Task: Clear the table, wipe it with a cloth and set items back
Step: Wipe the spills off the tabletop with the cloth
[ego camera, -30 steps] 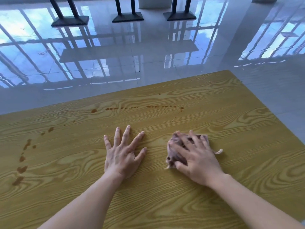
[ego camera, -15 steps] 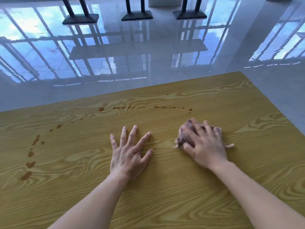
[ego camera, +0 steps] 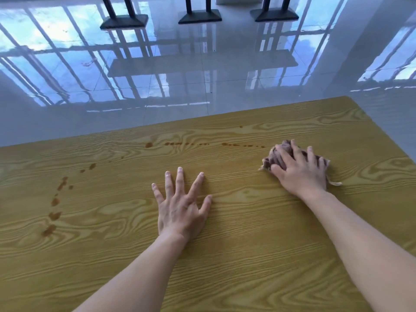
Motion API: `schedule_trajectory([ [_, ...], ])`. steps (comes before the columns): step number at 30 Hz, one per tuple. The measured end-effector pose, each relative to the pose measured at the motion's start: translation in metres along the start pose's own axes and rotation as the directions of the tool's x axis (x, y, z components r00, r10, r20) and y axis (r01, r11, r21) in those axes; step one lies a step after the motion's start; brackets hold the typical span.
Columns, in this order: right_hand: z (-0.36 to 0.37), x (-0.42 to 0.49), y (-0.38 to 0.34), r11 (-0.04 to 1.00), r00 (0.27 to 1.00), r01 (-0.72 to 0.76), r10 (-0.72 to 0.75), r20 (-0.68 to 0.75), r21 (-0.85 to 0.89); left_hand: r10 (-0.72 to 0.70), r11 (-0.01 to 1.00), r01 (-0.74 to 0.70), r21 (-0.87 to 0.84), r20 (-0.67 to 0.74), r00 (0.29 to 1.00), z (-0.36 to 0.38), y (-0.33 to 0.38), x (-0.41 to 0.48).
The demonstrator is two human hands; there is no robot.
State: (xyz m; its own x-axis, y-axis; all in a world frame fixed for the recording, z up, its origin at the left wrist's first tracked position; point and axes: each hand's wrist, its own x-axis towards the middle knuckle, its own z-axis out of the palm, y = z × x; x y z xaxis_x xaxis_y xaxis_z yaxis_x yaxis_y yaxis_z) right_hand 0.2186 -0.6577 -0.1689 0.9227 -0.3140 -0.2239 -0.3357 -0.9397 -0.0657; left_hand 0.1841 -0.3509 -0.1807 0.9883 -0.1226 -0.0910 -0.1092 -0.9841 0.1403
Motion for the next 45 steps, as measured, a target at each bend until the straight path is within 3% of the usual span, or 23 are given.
schedule_trajectory([
  [3,-0.005,0.026,-0.032,0.998,0.998,-0.044,0.042,0.037,0.049,0.007,1.000,-0.007,0.014,0.010,1.000,0.000,0.000,0.001],
  [5,-0.001,0.003,-0.045,0.993,0.992,0.119,-0.119,0.041,0.001,0.007,1.000,-0.007,0.018,0.014,1.000,0.000,-0.001,0.000],
  [7,0.009,-0.042,-0.040,0.943,0.944,0.329,-0.329,0.011,-0.044,0.008,1.000,-0.009,0.021,0.021,1.000,-0.001,0.000,-0.001],
  [9,0.012,-0.069,-0.023,0.893,0.898,0.440,-0.438,0.039,-0.093,0.006,1.000,-0.007,0.021,0.023,1.000,-0.002,0.001,0.000],
  [11,0.005,-0.050,-0.009,0.906,0.913,0.408,-0.404,0.055,-0.112,0.004,1.000,-0.005,0.026,0.022,1.000,-0.002,0.002,0.001],
  [15,-0.004,0.029,-0.041,0.997,0.997,0.076,-0.076,0.021,0.004,-0.001,1.000,0.001,0.028,0.025,1.000,-0.002,0.003,0.000],
  [17,-0.005,0.047,-0.068,0.999,0.999,0.020,-0.021,0.043,0.037,0.003,1.000,-0.004,0.027,0.021,1.000,-0.002,0.002,0.001],
  [20,0.002,0.015,-0.077,0.980,0.979,0.200,-0.199,0.044,-0.015,0.007,1.000,-0.008,0.027,0.016,1.000,-0.003,0.000,-0.001],
  [24,0.014,-0.064,-0.037,0.892,0.898,0.440,-0.439,0.029,-0.106,0.014,1.000,-0.015,0.021,0.018,1.000,-0.003,0.001,0.000],
  [26,0.008,-0.049,-0.028,0.897,0.906,0.423,-0.420,0.056,-0.129,0.011,1.000,-0.011,0.022,0.016,1.000,-0.002,0.001,0.001],
  [29,-0.002,0.015,-0.050,0.973,0.977,0.215,-0.215,0.006,-0.080,0.008,1.000,-0.008,0.013,0.001,1.000,-0.002,0.001,0.000],
  [32,-0.009,0.070,-0.089,0.997,0.996,0.070,-0.071,0.049,0.022,0.006,1.000,-0.007,0.022,0.025,1.000,-0.003,0.002,0.000],
  [34,-0.010,0.072,-0.103,0.995,0.993,0.095,-0.096,0.071,0.013,0.005,1.000,-0.006,0.025,0.024,1.000,-0.003,0.001,0.000],
  [40,0.010,-0.036,-0.046,0.889,0.894,0.449,-0.448,0.034,-0.093,0.012,1.000,-0.012,0.014,0.011,1.000,-0.002,0.001,0.000],
  [42,0.005,-0.027,-0.032,0.890,0.898,0.440,-0.436,0.058,-0.117,0.012,1.000,-0.012,0.020,0.018,1.000,-0.002,0.001,0.001],
  [45,-0.007,0.028,-0.051,0.964,0.967,0.255,-0.254,0.019,-0.078,0.008,1.000,-0.008,0.007,0.001,1.000,-0.003,0.001,0.000],
])
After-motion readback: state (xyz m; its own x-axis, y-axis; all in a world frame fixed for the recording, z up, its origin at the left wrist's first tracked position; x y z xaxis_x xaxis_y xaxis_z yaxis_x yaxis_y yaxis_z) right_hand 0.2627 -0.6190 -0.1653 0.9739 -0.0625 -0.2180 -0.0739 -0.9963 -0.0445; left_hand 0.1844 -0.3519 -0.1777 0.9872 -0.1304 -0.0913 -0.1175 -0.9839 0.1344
